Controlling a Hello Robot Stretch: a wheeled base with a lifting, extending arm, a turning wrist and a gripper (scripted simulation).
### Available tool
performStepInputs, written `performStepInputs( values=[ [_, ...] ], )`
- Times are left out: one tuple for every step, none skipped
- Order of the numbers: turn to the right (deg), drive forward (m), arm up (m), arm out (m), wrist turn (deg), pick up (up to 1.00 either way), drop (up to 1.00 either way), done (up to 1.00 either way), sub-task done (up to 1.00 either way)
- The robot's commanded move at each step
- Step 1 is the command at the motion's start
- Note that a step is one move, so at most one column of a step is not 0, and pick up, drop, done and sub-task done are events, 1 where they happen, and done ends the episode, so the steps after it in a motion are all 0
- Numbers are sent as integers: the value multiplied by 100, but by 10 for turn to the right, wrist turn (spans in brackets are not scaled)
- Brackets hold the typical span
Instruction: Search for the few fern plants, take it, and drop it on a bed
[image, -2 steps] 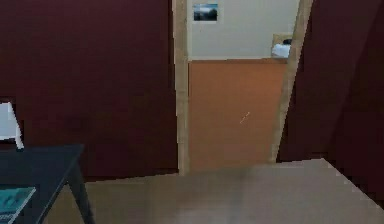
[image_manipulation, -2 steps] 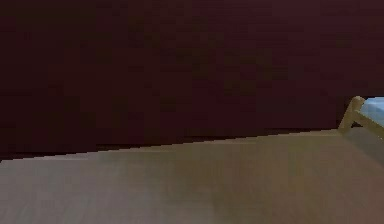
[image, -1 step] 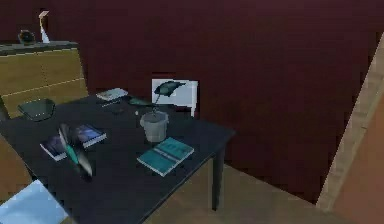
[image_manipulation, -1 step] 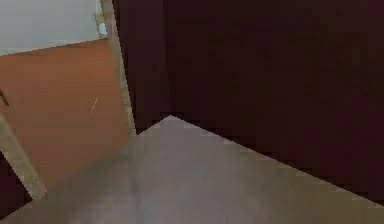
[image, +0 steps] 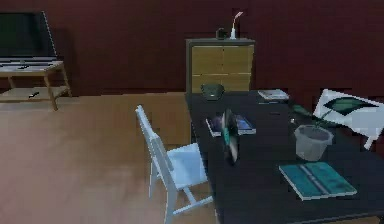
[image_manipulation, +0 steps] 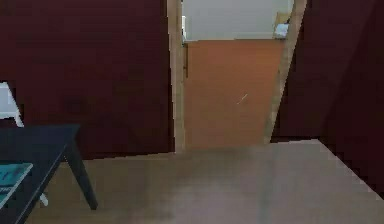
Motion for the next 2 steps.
performStepInputs(
  values=[
    [-450,0,0,0,0,0,0,0,0],
    [-90,0,0,0,0,0,0,0,0]
  ],
)
